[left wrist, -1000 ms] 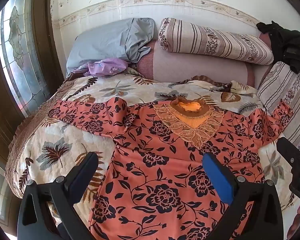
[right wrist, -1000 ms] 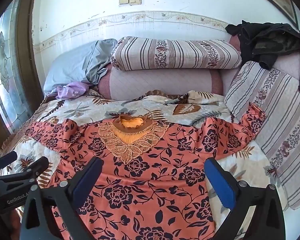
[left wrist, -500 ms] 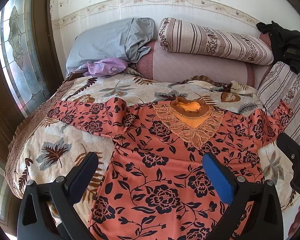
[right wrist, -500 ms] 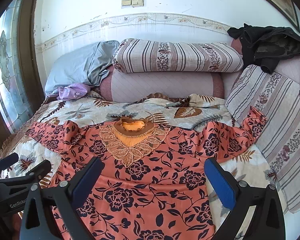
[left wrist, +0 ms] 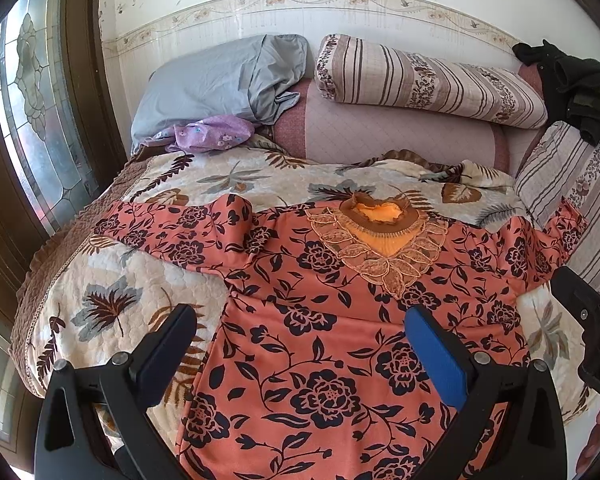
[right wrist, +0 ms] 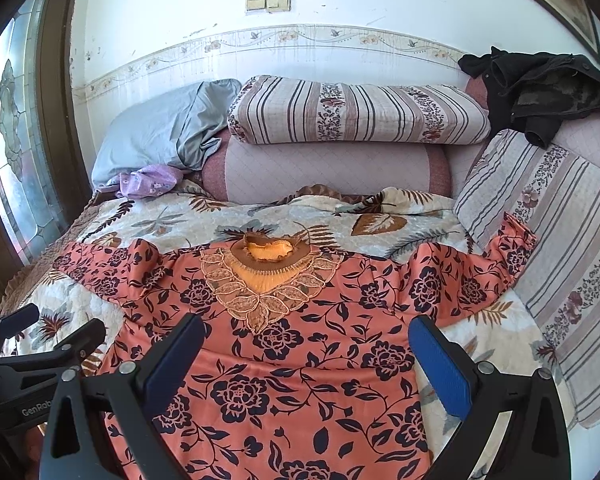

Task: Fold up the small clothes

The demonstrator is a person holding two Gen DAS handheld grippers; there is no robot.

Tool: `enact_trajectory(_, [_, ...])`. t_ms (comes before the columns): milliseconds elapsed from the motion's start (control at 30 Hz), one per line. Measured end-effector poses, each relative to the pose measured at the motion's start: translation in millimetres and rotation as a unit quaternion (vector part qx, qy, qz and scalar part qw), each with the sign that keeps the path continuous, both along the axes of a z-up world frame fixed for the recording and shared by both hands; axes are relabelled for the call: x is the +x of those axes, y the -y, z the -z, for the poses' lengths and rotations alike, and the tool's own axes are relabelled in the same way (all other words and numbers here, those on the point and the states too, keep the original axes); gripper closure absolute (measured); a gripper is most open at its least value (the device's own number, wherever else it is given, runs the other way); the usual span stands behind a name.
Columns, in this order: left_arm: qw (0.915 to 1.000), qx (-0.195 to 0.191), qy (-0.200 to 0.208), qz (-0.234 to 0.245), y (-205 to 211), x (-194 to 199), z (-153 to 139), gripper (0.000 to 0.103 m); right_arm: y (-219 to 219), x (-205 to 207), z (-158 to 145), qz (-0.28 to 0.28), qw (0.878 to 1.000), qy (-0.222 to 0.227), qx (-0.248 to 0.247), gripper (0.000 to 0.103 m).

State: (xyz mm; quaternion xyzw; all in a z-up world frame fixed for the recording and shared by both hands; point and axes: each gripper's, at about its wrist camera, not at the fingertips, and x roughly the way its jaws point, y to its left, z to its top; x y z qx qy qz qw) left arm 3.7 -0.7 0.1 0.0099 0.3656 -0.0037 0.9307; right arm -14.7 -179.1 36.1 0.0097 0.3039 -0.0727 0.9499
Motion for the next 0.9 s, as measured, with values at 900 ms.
enact_trajectory(900, [0.9995, 0.006, 0.031, 0.010, 9.6, 2.8, 0.6, 0.000, 3.9, 1.7, 1.4, -0.002, 1.000, -0.004, 0.001, 0.000])
